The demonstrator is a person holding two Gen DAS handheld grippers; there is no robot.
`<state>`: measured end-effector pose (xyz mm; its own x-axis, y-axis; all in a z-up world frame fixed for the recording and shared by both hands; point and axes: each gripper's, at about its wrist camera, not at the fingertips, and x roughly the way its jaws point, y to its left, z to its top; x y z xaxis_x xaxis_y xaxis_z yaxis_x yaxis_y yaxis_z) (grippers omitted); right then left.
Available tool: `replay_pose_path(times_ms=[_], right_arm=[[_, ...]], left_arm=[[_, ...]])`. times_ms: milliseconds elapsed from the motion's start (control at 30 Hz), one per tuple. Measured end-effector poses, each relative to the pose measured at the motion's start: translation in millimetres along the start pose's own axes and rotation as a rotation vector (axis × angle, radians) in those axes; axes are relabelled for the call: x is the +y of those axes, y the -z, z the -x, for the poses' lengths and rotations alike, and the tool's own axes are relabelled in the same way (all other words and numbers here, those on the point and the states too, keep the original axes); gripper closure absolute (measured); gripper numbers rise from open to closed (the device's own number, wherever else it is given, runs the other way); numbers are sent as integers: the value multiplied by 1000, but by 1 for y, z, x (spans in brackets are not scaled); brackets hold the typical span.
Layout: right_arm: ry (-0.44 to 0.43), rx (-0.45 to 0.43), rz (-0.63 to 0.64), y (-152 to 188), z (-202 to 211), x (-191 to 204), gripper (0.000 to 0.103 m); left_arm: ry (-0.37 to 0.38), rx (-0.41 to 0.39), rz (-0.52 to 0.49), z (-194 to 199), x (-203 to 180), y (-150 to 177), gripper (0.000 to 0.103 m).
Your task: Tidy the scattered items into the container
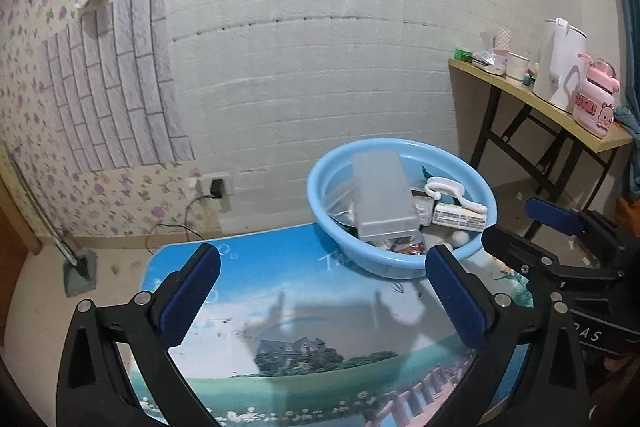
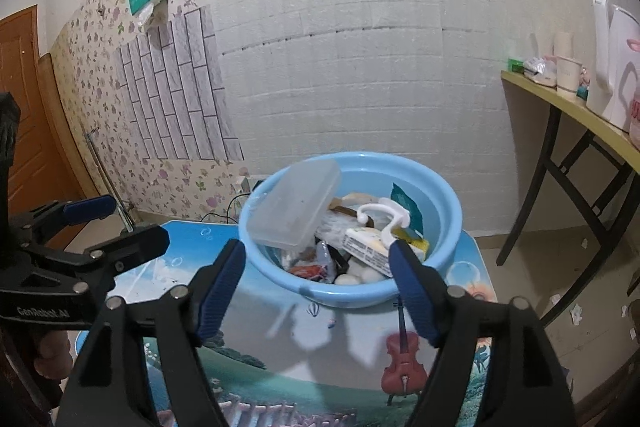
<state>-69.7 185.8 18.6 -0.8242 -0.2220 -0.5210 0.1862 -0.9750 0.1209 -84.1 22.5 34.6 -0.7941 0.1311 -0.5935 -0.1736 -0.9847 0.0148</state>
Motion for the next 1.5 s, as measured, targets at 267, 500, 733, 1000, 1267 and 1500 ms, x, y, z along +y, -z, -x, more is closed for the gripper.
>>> replay_pose_path(times_ms=[267,500,733,1000,1267,1500], right_arm=[[10,23,-4,-1,5,8,23],[16,16,-15,-2,11,11,22],[14,18,-13,-2,14,11,22],[11,21,-18,-1,16,11,22],[7,30,-21,0,15,13,22],[3,40,-35,1,11,12,22]], left_arm=[[-12,6,7,11,5,3,0],[-19,-7,15,17,6,3,0],[-15,-12,16,21,6,4,0],[-17,-17,22,24,8,4,0],[-23,-8,24,22,9,4,0],[-26,7,28,18,11,4,0]])
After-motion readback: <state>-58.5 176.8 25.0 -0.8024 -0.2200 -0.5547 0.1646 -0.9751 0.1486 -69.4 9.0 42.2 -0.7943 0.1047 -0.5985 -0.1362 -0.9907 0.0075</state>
